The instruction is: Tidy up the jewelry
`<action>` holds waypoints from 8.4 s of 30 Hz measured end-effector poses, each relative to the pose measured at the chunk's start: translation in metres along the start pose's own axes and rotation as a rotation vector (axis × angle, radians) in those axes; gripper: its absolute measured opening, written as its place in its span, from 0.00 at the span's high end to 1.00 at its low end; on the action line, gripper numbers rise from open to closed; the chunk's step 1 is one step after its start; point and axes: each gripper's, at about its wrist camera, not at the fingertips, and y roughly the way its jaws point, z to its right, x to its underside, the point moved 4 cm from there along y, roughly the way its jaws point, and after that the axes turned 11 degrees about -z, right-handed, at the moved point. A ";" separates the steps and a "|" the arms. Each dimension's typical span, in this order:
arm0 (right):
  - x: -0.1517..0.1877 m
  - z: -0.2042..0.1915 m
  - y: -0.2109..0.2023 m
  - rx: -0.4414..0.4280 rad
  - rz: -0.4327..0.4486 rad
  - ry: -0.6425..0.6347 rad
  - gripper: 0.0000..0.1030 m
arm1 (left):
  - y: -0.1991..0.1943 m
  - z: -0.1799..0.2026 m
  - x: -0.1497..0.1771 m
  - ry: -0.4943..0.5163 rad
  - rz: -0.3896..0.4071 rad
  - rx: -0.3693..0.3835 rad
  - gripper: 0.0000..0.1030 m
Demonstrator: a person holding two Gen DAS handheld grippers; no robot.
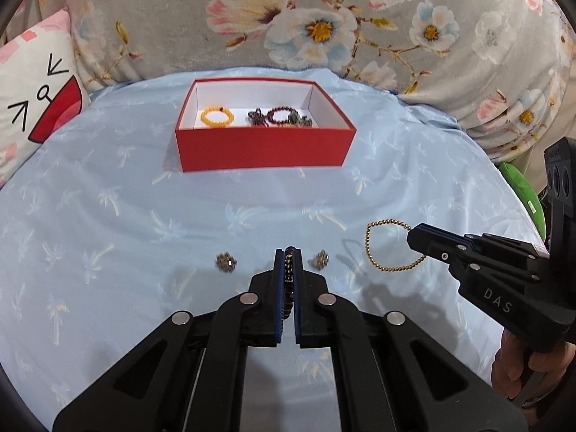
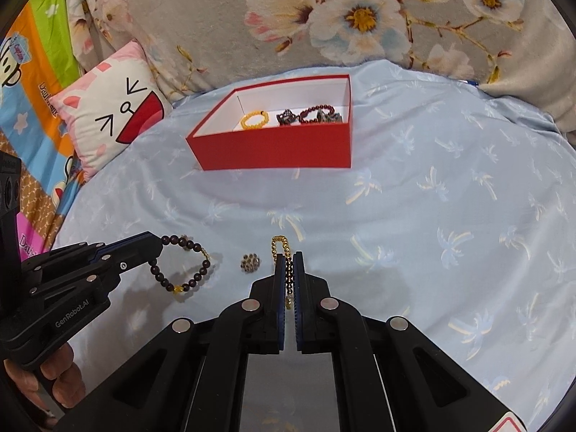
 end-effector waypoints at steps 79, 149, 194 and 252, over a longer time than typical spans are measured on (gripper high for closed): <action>-0.139 0.026 0.054 0.064 0.087 0.009 0.81 | 0.060 -0.078 -0.154 -0.144 0.122 -0.105 0.75; -0.001 -0.045 0.085 0.004 -0.107 -0.134 0.83 | 0.070 -0.056 0.012 -0.073 -0.051 -0.144 0.58; -0.188 0.002 0.074 -0.011 0.057 -0.023 0.83 | 0.080 -0.058 -0.191 -0.079 0.080 -0.122 0.83; -0.156 -0.003 0.069 0.090 0.056 0.031 0.56 | 0.070 -0.065 -0.145 -0.103 0.057 -0.193 0.65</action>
